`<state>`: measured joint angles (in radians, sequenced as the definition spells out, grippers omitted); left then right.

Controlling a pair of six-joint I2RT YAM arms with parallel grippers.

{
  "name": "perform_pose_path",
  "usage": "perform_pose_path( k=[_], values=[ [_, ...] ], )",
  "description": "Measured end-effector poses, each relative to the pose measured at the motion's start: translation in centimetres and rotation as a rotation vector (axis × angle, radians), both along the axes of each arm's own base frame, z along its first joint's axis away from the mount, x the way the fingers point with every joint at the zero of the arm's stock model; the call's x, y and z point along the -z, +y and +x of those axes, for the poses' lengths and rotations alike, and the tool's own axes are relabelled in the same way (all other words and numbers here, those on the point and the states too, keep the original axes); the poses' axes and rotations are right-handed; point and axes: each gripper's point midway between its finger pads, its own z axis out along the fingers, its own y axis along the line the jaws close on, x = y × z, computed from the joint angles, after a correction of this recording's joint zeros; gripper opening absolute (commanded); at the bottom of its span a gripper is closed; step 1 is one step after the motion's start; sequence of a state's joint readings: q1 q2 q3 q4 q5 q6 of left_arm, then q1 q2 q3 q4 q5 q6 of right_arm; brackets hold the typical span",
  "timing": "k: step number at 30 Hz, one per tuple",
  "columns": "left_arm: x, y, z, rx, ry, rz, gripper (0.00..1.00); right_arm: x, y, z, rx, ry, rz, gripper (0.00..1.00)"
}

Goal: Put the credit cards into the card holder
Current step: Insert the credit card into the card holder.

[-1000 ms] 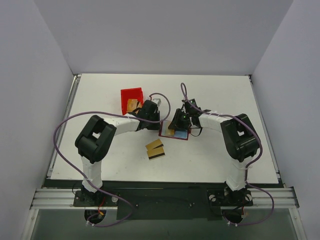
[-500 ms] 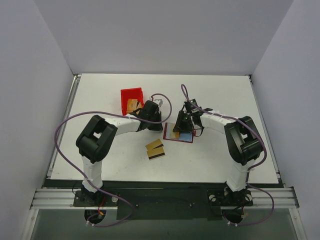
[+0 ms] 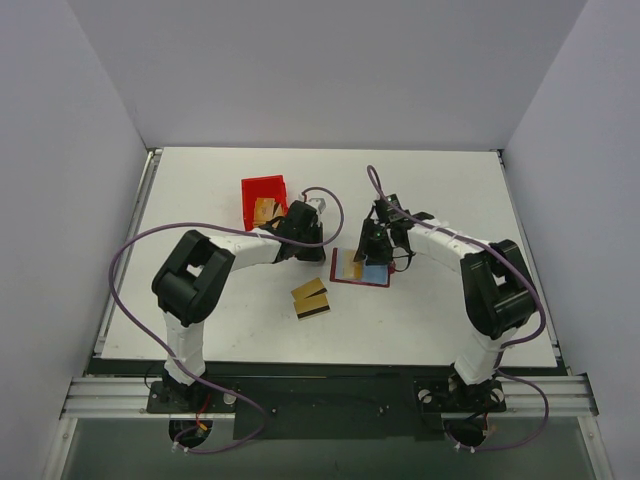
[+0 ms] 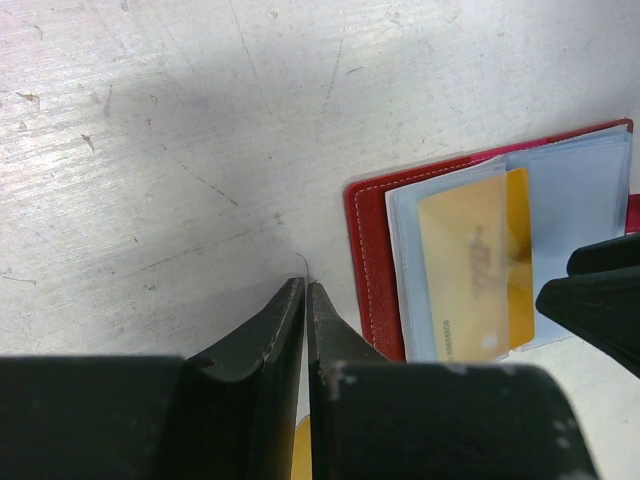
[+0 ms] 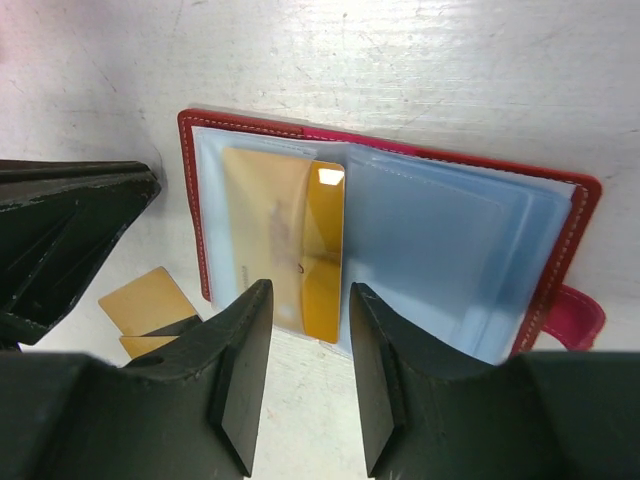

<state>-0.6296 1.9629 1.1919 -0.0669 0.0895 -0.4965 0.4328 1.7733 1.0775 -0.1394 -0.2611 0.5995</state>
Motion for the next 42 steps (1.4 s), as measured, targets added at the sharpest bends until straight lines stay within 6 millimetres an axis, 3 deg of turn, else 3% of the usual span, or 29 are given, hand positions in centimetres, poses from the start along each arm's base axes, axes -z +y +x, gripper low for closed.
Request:
perform_pose_path(
  k=[6, 11, 14, 28, 35, 42],
  values=[
    [0.0, 0.0, 0.0, 0.002, 0.001, -0.002, 0.16, -0.3, -0.7, 0.0, -0.008, -0.004, -0.044, 0.35],
    [0.0, -0.1, -0.1, 0.004, 0.002, -0.004, 0.16, -0.2, -1.0, -0.2, -0.015, 0.002, -0.058, 0.10],
    [0.0, -0.1, -0.1, 0.007, 0.004, -0.007, 0.16, -0.2, -1.1, -0.2, -0.015, 0.001, -0.061, 0.00],
    [0.0, -1.6, -1.4, 0.054, 0.010, -0.012, 0.06, 0.5, -1.7, 0.1, 0.003, 0.010, -0.090, 0.00],
    [0.0, -1.8, -1.6, 0.063, 0.011, -0.014, 0.06, 2.1, -1.9, -0.2, 0.004, 0.049, -0.114, 0.00],
    [0.0, -2.0, -1.6, 0.065, 0.012, -0.016, 0.06, 2.2, -1.2, 0.0, -0.004, 0.058, -0.085, 0.00]
  ],
)
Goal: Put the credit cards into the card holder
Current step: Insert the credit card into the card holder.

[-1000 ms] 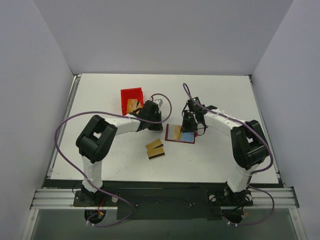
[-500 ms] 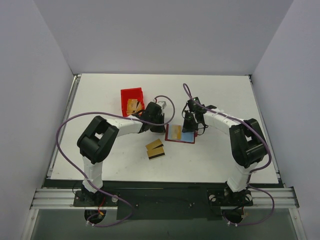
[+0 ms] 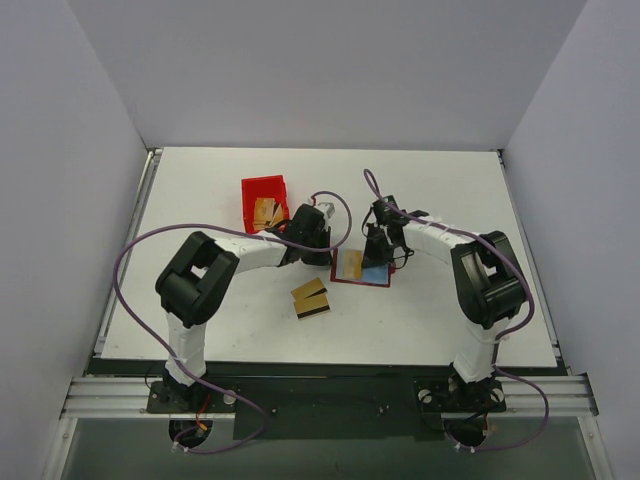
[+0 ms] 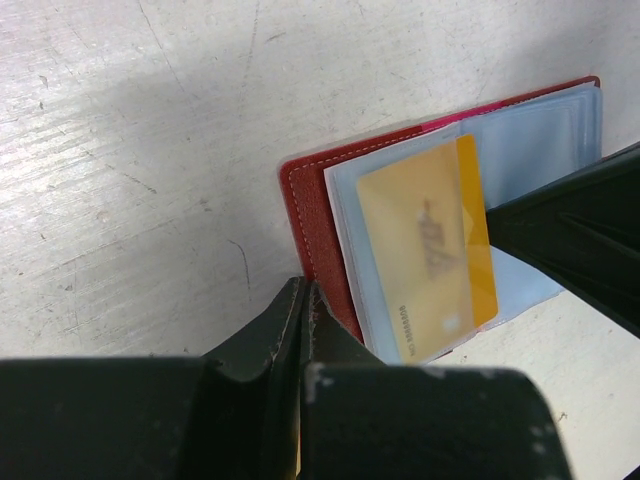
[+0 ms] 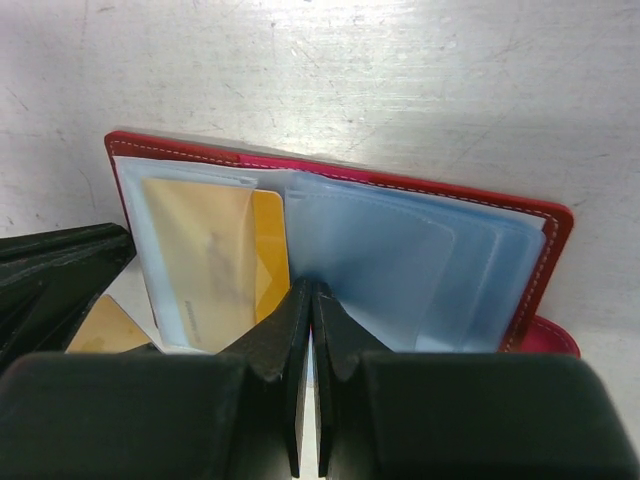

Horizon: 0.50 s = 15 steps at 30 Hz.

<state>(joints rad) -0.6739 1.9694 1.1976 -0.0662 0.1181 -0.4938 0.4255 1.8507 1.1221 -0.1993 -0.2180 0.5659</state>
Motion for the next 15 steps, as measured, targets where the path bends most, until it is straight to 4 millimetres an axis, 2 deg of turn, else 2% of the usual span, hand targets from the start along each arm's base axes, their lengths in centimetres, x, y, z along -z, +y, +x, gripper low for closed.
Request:
perform_pose_path(
  k=[7, 15],
  values=[
    [0.0, -0.2, 0.0, 0.003, -0.002, -0.003, 0.06, -0.1, 1.3, 0.1, -0.008, 0.010, 0.069, 0.00],
    [0.0, -0.2, 0.1, 0.004, -0.003, -0.002, 0.05, 0.1, 1.7, 0.1, -0.003, 0.033, 0.119, 0.00]
  ],
)
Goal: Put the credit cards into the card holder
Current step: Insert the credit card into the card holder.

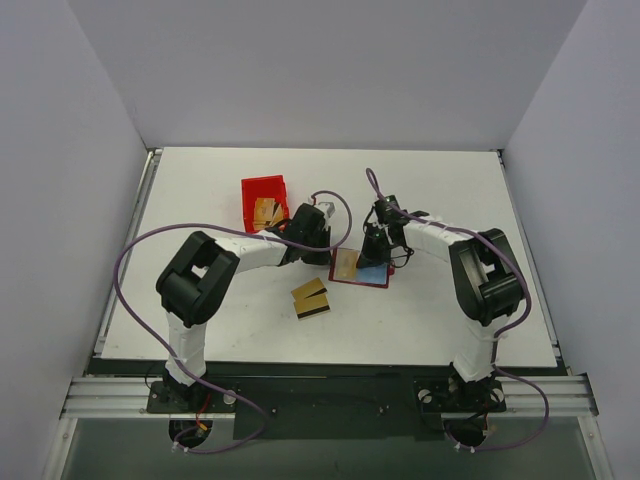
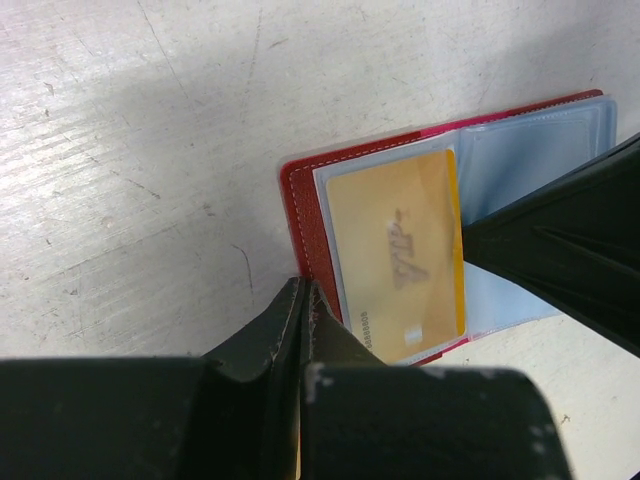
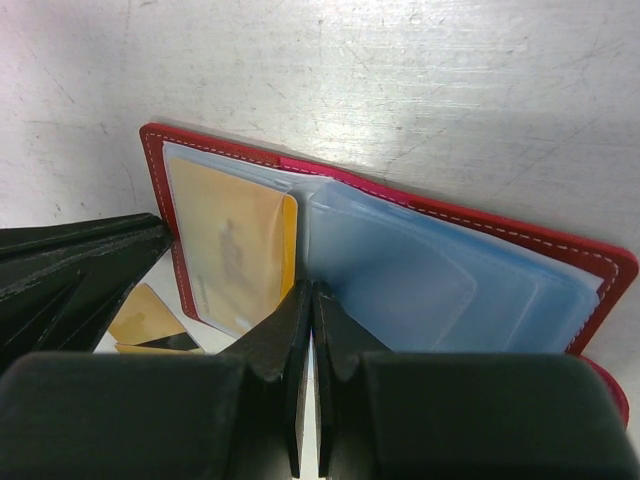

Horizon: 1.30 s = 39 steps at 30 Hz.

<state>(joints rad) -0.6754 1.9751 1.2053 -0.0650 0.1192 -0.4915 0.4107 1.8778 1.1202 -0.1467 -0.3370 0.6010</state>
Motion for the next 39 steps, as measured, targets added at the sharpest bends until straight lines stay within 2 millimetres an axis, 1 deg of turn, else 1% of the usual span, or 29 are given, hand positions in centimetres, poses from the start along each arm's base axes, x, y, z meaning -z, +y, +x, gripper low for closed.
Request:
perform_pose_path(
  k=[7, 14, 18, 20, 25, 28, 34, 37, 39],
  values=[
    [0.0, 0.1, 0.1, -0.004, -0.005, 0.007, 0.05, 0.1, 0.1, 0.0, 0.001, 0.003, 0.022, 0.00],
    [-0.1, 0.4, 0.2, -0.019, -0.014, 0.027, 0.05, -0.1, -0.4, 0.0, 0.018, -0.025, 0.001, 0.00],
    [-0.5, 0.7, 0.2, -0.028, -0.020, 0.041, 0.05, -0.4, -0.7, 0.0, 0.024, -0.040, -0.007, 0.00],
    [-1.0, 0.7, 0.2, -0.027, -0.030, 0.037, 0.05, -0.5, -0.8, 0.0, 0.027, -0.049, -0.008, 0.00],
    [-3.4, -0.1, 0.1, 0.002, -0.065, -0.012, 0.06, -0.5, -0.8, 0.2, 0.029, -0.061, -0.004, 0.00],
    [-4.1, -1.0, -0.2, 0.039, -0.075, -0.044, 0.06, -0.4, -0.8, 0.3, 0.036, -0.066, 0.008, 0.00],
    [-4.2, -2.2, -1.3, 0.096, -0.064, -0.071, 0.05, -0.6, -0.4, 0.2, 0.035, -0.062, 0.063, 0.00],
    [-3.7, -2.4, -1.6, 0.106, -0.052, -0.069, 0.04, -0.7, -0.3, 0.2, 0.032, -0.075, 0.076, 0.00],
    [-3.5, -2.4, -1.6, 0.106, -0.049, -0.065, 0.04, -0.9, -0.5, 0.0, 0.037, -0.084, 0.072, 0.00]
  ],
)
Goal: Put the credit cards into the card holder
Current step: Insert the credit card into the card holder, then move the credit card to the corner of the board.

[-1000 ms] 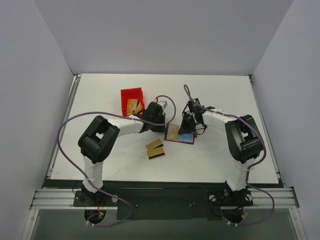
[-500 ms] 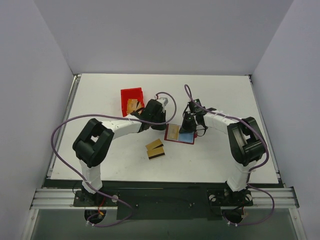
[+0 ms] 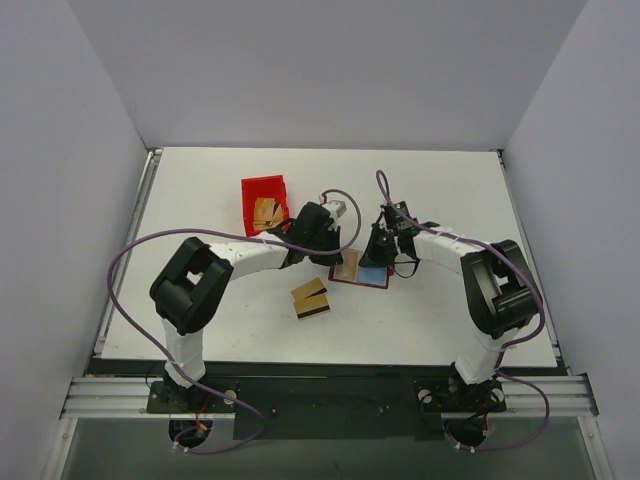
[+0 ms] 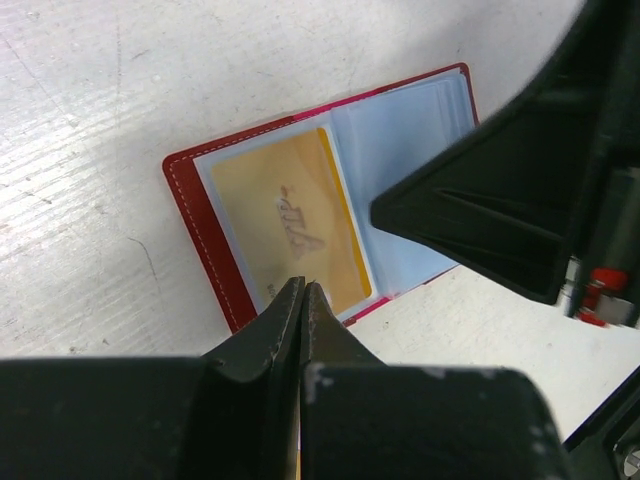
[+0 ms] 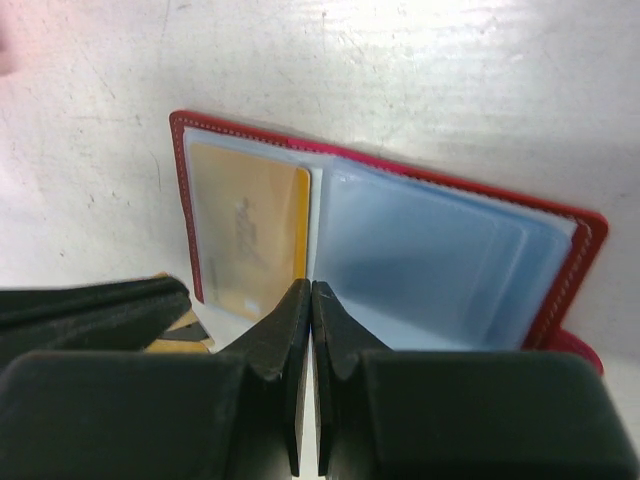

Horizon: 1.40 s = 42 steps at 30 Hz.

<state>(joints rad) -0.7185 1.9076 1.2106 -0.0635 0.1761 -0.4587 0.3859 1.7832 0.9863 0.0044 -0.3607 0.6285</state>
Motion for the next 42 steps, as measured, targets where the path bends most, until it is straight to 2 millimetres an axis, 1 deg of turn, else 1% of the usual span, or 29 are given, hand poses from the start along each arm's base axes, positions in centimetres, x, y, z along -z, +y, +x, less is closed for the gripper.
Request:
perform_pose_path(
  k=[3, 4, 8, 10, 14, 18, 21, 23, 25, 28, 30, 33, 35, 38, 42],
  values=[
    [0.2, 0.2, 0.1, -0.010, 0.000, 0.012, 0.03, -0.8, -0.8, -0.2, 0.020, -0.032, -0.020, 0.00],
    [0.2, 0.3, 0.1, -0.014, -0.002, 0.015, 0.03, -1.5, -1.1, -0.3, 0.030, -0.052, -0.028, 0.00],
    [0.5, 1.0, 0.5, -0.045, -0.009, 0.045, 0.02, -3.3, -1.8, 0.1, 0.049, -0.109, -0.038, 0.04],
    [0.5, 1.3, 0.8, -0.060, -0.014, 0.053, 0.02, -3.9, -2.0, 0.2, 0.050, -0.126, -0.042, 0.07],
    [-0.2, 2.4, 1.3, -0.096, -0.031, 0.060, 0.02, -3.8, -2.3, 0.1, 0.051, -0.127, -0.061, 0.09],
    [-1.0, 4.2, 1.4, -0.144, -0.044, 0.068, 0.02, -3.3, -2.2, -0.7, 0.025, -0.107, -0.063, 0.14],
    [-1.4, 5.7, 1.2, -0.192, -0.044, 0.075, 0.02, -3.5, -1.1, -1.4, -0.052, -0.109, -0.057, 0.18],
    [-1.3, 7.0, 0.8, -0.232, -0.037, 0.084, 0.02, -3.8, 0.7, -2.2, -0.134, -0.123, -0.050, 0.20],
    [-0.9, 8.4, 0.3, -0.268, -0.026, 0.098, 0.02, -4.1, 2.7, -3.2, -0.213, -0.134, -0.033, 0.20],
    [0.3, 10.3, -0.7, -0.309, 0.008, 0.130, 0.02, -4.4, 5.5, -4.7, -0.314, -0.134, 0.019, 0.21],
    [1.2, 11.0, -1.4, -0.322, 0.030, 0.146, 0.02, -4.2, 6.5, -5.3, -0.350, -0.119, 0.049, 0.21],
    [2.4, 11.6, -2.6, -0.323, 0.060, 0.165, 0.02, -3.5, 7.3, -5.8, -0.381, -0.097, 0.082, 0.21],
    [2.7, 11.9, -3.5, -0.319, 0.070, 0.171, 0.02, -2.9, 7.7, -6.3, -0.400, -0.078, 0.088, 0.21],
    [2.3, 11.9, -4.7, -0.308, 0.066, 0.159, 0.02, -2.2, 8.3, -7.0, -0.423, -0.060, 0.086, 0.21],
    [1.5, 11.1, -5.9, -0.289, 0.052, 0.133, 0.02, -1.3, 9.1, -7.8, -0.438, -0.044, 0.071, 0.20]
  ],
)
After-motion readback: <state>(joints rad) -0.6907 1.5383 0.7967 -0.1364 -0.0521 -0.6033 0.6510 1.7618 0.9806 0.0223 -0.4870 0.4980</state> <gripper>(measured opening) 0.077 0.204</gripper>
